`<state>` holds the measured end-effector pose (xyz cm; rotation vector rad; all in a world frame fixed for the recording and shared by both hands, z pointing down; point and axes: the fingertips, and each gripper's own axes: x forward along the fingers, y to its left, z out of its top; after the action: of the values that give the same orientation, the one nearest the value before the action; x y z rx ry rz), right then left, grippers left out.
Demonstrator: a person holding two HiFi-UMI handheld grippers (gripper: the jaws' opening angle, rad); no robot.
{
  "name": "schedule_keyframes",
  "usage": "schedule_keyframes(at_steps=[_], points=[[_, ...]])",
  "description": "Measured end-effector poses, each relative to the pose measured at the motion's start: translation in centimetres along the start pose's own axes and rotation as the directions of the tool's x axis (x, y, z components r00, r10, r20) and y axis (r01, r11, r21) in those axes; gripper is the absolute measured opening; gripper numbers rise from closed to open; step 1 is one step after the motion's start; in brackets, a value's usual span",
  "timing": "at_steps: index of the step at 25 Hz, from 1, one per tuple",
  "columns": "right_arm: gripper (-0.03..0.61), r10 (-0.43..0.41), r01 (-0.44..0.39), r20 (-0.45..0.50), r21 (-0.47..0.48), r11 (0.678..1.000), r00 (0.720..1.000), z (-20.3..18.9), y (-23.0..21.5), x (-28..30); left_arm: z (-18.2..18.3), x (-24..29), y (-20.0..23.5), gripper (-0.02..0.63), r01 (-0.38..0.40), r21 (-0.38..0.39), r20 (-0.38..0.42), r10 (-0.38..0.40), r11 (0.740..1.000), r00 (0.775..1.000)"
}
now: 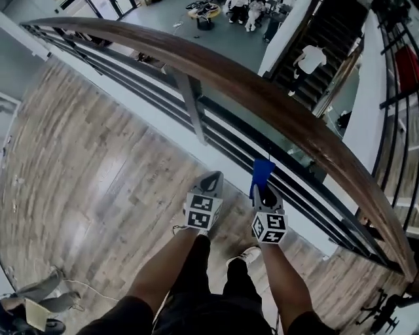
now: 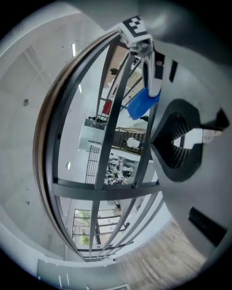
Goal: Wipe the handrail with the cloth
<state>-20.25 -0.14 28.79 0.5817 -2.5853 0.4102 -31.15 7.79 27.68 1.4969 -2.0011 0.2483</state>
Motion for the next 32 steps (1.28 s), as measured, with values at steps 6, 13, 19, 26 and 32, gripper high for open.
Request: schedule_keyframes(at_steps=[6, 13, 19, 26, 32], points=[[0.100, -0.037, 0.037, -0.006, -0.002, 0.999, 0.999, 0.3, 4.7, 11.5, -1.1, 0.3, 12.5, 0.003, -0.086, -0.034, 0.005, 0.086, 0.996, 0.996], [0.100, -0.064, 0.064, -0.018, -0.024, 0.998, 0.998, 3.3, 8.3, 23.4, -2.2, 0.6, 19.7, 0.003, -0.111, -0.049, -0.028, 0.110, 0.993, 0.994], [0.100, -0.055, 0.054, -0.071, -0.020, 0.998, 0.996, 4.8, 12.1, 29.8, -1.9, 1.0, 22.8, 0.003, -0.120, -0.057, 0.005, 0.120, 0.991, 0.993], [0.100, -0.116, 0.116, -0.118, -0.009, 0.993, 0.986, 4.0, 12.3, 32.8, -4.1, 0.7, 24.3, 0.003, -0.128, -0.093, -0.047, 0.124, 0.987, 0.991], [0.100, -0.101, 0.106, -0.144, 0.026, 0.994, 0.984, 3.6, 11.7, 32.1, -5.0, 0.7, 23.0, 0.003, -0.121, -0.084, -0.066, 0.116, 0.989, 0.991]])
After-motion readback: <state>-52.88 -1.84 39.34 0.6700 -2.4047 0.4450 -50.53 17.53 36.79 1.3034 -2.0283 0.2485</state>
